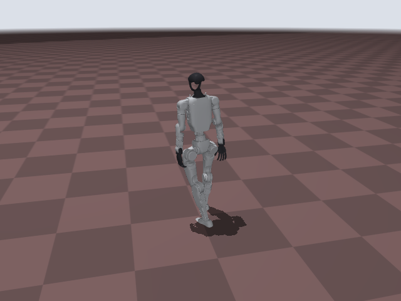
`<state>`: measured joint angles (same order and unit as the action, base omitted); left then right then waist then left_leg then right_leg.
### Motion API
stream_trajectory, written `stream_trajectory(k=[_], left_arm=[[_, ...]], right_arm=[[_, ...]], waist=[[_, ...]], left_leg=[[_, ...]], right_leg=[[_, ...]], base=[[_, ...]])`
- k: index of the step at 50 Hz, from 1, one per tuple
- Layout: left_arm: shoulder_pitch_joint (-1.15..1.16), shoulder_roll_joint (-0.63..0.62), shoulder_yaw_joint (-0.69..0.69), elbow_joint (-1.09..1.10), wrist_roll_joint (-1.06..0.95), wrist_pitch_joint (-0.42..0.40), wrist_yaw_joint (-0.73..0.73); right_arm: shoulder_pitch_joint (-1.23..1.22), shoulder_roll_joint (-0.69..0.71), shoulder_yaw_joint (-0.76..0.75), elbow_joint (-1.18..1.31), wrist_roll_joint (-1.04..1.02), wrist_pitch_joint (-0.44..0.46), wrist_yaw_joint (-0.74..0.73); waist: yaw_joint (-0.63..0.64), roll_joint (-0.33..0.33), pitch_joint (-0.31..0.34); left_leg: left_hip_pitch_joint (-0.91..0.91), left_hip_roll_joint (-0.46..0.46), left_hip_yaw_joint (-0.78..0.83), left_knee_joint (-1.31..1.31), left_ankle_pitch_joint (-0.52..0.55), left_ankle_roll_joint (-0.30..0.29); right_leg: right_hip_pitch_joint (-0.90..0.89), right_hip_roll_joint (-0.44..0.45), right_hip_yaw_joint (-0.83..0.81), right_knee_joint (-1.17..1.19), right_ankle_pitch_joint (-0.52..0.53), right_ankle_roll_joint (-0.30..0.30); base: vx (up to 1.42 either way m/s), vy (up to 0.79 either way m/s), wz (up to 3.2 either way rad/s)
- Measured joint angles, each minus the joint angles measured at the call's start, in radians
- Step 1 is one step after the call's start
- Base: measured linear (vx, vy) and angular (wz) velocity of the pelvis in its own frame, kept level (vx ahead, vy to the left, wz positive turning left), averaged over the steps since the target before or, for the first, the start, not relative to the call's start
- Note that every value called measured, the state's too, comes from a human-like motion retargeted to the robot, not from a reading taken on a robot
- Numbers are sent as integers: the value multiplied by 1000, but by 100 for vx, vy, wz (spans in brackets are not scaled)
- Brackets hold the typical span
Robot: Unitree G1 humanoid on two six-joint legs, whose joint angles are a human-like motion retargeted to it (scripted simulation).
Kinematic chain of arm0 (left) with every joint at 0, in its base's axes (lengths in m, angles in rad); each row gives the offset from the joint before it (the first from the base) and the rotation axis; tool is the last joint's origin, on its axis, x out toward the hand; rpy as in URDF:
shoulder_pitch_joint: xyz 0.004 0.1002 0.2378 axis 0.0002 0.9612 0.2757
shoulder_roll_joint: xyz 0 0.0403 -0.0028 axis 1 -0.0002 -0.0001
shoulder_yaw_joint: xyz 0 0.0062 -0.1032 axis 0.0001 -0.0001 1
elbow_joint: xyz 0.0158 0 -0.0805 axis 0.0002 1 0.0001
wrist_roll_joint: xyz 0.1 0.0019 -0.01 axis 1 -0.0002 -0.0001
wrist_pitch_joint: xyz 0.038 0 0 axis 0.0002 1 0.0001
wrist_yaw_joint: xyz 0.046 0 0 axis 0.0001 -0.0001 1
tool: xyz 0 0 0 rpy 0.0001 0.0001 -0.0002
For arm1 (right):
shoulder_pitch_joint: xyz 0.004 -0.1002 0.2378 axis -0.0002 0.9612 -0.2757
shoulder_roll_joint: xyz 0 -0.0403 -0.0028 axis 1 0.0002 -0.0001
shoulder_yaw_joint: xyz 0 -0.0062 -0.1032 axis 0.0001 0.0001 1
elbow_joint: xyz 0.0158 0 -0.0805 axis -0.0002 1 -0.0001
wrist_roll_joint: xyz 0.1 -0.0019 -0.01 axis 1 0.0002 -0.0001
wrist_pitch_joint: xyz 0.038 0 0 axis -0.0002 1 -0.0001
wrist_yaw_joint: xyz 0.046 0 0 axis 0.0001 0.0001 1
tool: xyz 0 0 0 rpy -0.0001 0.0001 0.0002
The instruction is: In place motions
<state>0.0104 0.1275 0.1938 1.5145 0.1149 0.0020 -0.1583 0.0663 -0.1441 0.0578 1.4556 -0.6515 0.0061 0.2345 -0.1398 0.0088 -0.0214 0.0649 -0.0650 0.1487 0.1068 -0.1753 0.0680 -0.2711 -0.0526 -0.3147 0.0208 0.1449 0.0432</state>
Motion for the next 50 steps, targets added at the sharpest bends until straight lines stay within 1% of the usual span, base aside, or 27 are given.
stream_trajectory(k=[4, 10, 12, 13, 15, 20, 23, 25, 27, 28, 30, 35, 41, 50], left_arm=[[-3, 3, 21, 20, 0, -1, -1], [7, 15, 52, 49, 18, -2, 4], [17, 16, 64, 55, 24, -3, 3], [23, 17, 69, 59, 26, -3, 2], [33, 17, 74, 67, 29, -2, -1], [48, 15, 89, 83, 38, 6, -8], [50, 10, 95, 80, 38, 10, -14], [52, 7, 99, 74, 37, 12, -18], [50, 5, 101, 69, 35, 13, -21], [50, 3, 101, 66, 34, 14, -22], [46, -1, 101, 62, 30, 14, -22], [18, -13, 101, 50, 12, 13, -8], [8, -20, 70, 20, 15, 5, -12], [0, -30, 65, 30, 8, 4, -10]], right_arm=[[-2, 2, 12, 12, 13, 2, -15], [-5, 13, 17, 28, 52, -7, -14], [-3, 13, 23, 26, 54, -13, -16], [-3, 13, 25, 27, 54, -15, -19], [-3, 13, 26, 32, 53, -15, -26], [-8, 6, 40, 46, 43, -9, -21], [-9, 5, 44, 49, 35, -7, -25], [-8, 5, 47, 49, 32, -6, -27], [-7, 4, 49, 51, 32, -5, -26], [-5, 4, 50, 51, 31, -5, -26], [-4, 3, 52, 52, 29, -3, -24], [-23, 4, 51, 44, 17, 1, -11], [-35, 7, 60, 14, 14, -10, -4], [-42, 16, 66, 19, 21, -8, 7]], waist=[[-3, -9, 14], [19, -24, 39], [38, -34, 41], [50, -37, 41], [27, -31, 41], [29, -12, 27], [22, 1, 19], [17, 5, 10], [18, 1, 2], [21, -3, 0], [32, -18, -2], [66, -34, -3], [48, -25, -8], [47, -11, -18]], left_leg=[[-14, -8, 14, -25, 12, 4], [-27, -2, 63, -41, 41, 9], [-30, -6, 95, -47, 46, 11], [-32, -4, 113, -49, 49, 10], [-42, 4, 96, -47, 56, 11], [-70, 35, 115, -45, 68, 7], [-84, 51, 110, -43, 75, 4], [-96, 55, 106, -41, 77, 2], [-101, 51, 106, -40, 78, 0], [-100, 45, 108, -40, 78, 0], [-93, 27, 116, -40, 77, 1], [-97, 14, 145, -35, 83, -3], [-95, 14, 140, -35, 88, -9], [-86, 25, 148, -34, 88, -18]], right_leg=[[-19, -10, -25, 5, -19, 5], [-32, -4, -38, 31, -103, -23], [-26, -2, -31, 49, -87, -12], [-22, -3, -31, 65, -81, -12], [-14, -15, -61, 102, -75, -15], [21, 14, 14, 215, -171, -23], [60, 33, 52, 261, -200, -15], [90, 40, 67, 273, -203, -10], [127, 38, 67, 254, -231, -2], [146, 34, 58, 229, -245, -7], [168, 40, 76, 163, -239, -33], [198, 27, 50, 73, -207, -34], [228, 38, 28, 12, -185, -34], [228, 50, 35, 16, -188, -47]], base=[[-5, -9, -17], [-2, -10, -42], [1, -8, -76], [1, -7, -54], [3, -6, 6], [1, -1, -15], [0, 0, 0], [3, 1, 3], [6, 4, 2], [6, 5, -4], [6, 7, -18], [-1, 8, -20], [3, 6, 5], [4, 4, -4]])
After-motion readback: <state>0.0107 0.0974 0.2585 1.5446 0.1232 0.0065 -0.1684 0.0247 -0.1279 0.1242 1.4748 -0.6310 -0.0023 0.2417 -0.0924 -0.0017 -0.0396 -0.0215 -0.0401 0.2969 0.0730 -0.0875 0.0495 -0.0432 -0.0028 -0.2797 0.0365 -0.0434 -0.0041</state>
